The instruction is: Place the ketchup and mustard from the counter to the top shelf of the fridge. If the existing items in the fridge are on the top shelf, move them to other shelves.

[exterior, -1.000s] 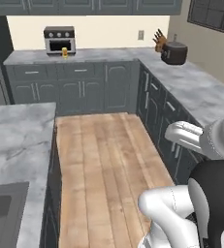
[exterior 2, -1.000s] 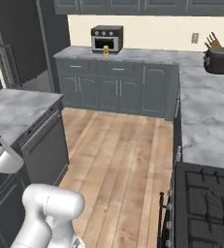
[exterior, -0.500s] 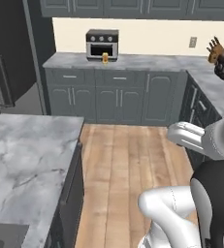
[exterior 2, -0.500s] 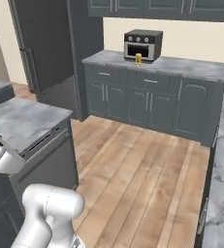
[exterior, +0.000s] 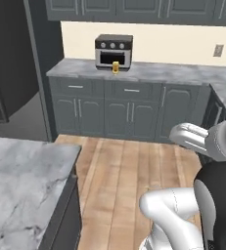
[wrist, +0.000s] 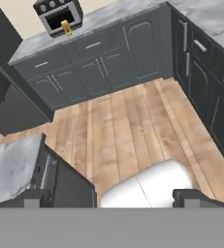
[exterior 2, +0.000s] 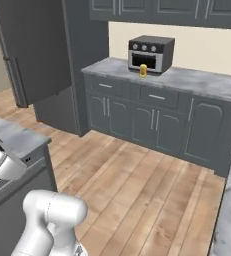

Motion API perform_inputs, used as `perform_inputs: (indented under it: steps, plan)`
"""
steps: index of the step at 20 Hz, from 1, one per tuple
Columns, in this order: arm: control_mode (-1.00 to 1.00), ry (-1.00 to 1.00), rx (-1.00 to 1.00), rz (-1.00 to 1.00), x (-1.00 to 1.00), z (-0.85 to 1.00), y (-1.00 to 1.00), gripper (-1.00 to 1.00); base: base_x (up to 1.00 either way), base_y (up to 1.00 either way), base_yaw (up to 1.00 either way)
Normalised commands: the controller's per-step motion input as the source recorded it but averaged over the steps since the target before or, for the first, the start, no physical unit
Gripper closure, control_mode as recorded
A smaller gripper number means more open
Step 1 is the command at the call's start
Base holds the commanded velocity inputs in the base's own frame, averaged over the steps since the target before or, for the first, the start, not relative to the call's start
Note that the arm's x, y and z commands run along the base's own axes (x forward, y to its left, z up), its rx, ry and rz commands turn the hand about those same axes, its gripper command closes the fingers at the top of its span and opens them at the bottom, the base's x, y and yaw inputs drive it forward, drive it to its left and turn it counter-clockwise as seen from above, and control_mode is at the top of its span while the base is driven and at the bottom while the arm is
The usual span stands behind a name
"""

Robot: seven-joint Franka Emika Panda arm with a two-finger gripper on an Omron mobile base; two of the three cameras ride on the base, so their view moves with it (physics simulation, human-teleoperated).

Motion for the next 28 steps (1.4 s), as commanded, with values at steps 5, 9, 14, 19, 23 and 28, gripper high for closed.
perform_inputs:
  steps: [5, 9, 14, 19, 23, 28]
  plan:
    - [1.00, 0.00, 0.00, 0.00, 0.00, 0.00, 0.00, -1.00, 1.00, -0.63, 0.20]
    - [1.00, 0.00, 0.00, 0.00, 0.00, 0.00, 0.00, -1.00, 1.00, -0.62, 0.19]
    - [1.00, 0.00, 0.00, 0.00, 0.00, 0.00, 0.00, -1.00, 1.00, -0.59, 0.19]
    - [1.00, 0.00, 0.00, 0.00, 0.00, 0.00, 0.00, -1.00, 1.00, -0.55, 0.18]
    - [1.00, 0.00, 0.00, 0.00, 0.00, 0.00, 0.00, -1.00, 1.00, -0.45, 0.10]
    - [1.00, 0.00, 0.00, 0.00, 0.00, 0.00, 0.00, -1.00, 1.00, -0.20, 0.02]
